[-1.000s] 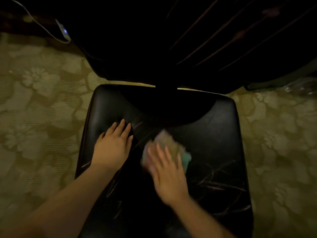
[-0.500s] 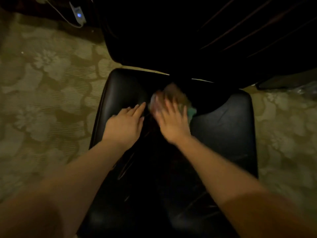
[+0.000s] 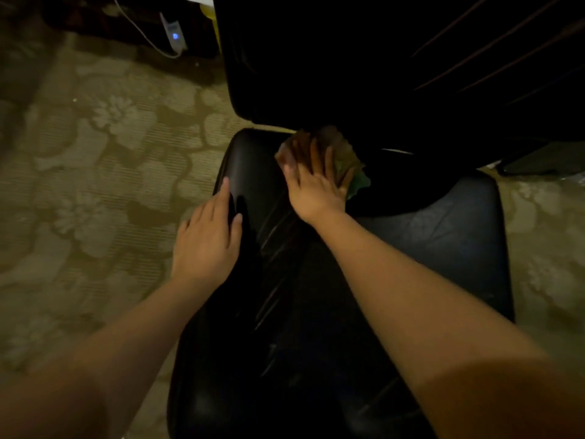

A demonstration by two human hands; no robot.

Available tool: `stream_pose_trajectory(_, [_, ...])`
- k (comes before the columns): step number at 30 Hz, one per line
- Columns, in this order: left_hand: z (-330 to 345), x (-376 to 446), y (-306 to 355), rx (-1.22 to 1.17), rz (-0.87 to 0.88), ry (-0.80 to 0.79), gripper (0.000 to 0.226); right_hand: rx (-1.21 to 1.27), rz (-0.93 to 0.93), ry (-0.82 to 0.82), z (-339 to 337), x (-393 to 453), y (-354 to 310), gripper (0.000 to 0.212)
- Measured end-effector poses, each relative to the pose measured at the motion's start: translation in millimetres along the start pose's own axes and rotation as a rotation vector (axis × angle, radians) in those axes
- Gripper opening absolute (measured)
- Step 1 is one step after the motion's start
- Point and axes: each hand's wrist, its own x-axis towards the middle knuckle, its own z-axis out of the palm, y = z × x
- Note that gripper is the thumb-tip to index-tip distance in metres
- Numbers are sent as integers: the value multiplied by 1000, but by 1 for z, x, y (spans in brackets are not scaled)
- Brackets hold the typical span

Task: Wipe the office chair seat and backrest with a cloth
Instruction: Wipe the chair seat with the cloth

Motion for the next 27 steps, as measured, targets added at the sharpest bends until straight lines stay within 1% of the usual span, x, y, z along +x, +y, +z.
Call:
stream_pose_trajectory(1, [0,-2,-6,-28,-12,-7,54,-12,-18,40,9,-8,-6,50])
stream_pose_trajectory(3, [-2,-10,-14,-72,-19,-23,54,-110,-144,128,33,-76,-19,52])
stream_pose_trajectory(5, [-3,-15,-16,-108,-42,-44,54,-91,-304,108,57,-168,-18,47])
stream_pose_trajectory(6, [-4,-17,-14,-130,-65,-52,53,-109,-352,84,61,-198,-13,45])
stream_pose_trajectory(7, [-4,-17,-11,-153,-78,-50,52,-110,-375,11,58,-204,-7,43])
stream_pose_trajectory(8, [-4,-16,-10,-164,-78,-44,50,-102,-414,-43,53,-185,-5,42])
stream_pose_trajectory(9, [-2,-16,-10,-153,-67,-42,50,-123,-436,-4,45,-153,-7,45])
stream_pose_trajectory(10, [0,-18,-11,-129,-54,-43,52,-154,-419,57,36,-115,-13,49])
stream_pose_trajectory(11, [2,-19,-12,-108,-40,-45,53,-150,-344,44,26,-76,-22,51])
stream_pose_trajectory(12, [4,-20,-14,-94,-30,-48,51,-126,-228,10,18,-43,-30,50])
stream_pose_trajectory(13, [8,-19,-17,-90,-24,-55,48,-114,-137,-15,17,-24,-35,50])
stream_pose_trajectory(14, [9,-17,-19,-99,-23,-64,47,-105,-91,11,23,-24,-38,50])
stream_pose_trajectory(15, [9,-16,-21,-125,-26,-71,47,-117,-116,50,31,-40,-40,50])
stream_pose_trajectory(16, [8,-15,-22,-170,-30,-75,47,-147,-180,97,39,-73,-41,50])
stream_pose_trajectory(17, [5,-14,-22,-237,-40,-83,47,-151,-263,105,52,-115,-38,50])
stream_pose_trajectory(19, [-2,-14,-22,-400,-93,-120,46,-130,-401,30,67,-197,-23,45])
stream_pose_trajectory(20, [-3,-14,-23,-460,-127,-132,46,-150,-420,-32,68,-220,-14,42])
stream_pose_trajectory(21, [-5,-13,-25,-506,-157,-140,47,-159,-432,-99,65,-221,-8,42])
stream_pose_trajectory(22, [-5,-11,-28,-561,-186,-145,49,-147,-456,-123,60,-205,-9,45])
stream_pose_trajectory(24, [-5,-6,-34,-701,-225,-146,55,-104,-447,-42,45,-151,-31,48])
stream_pose_trajectory(26, [-2,-7,-40,-787,-239,-110,56,-35,-311,-74,34,-92,-58,49])
stream_pose_trajectory(27, [-1,-11,-43,-811,-259,-75,56,-40,-268,-94,36,-74,-68,49])
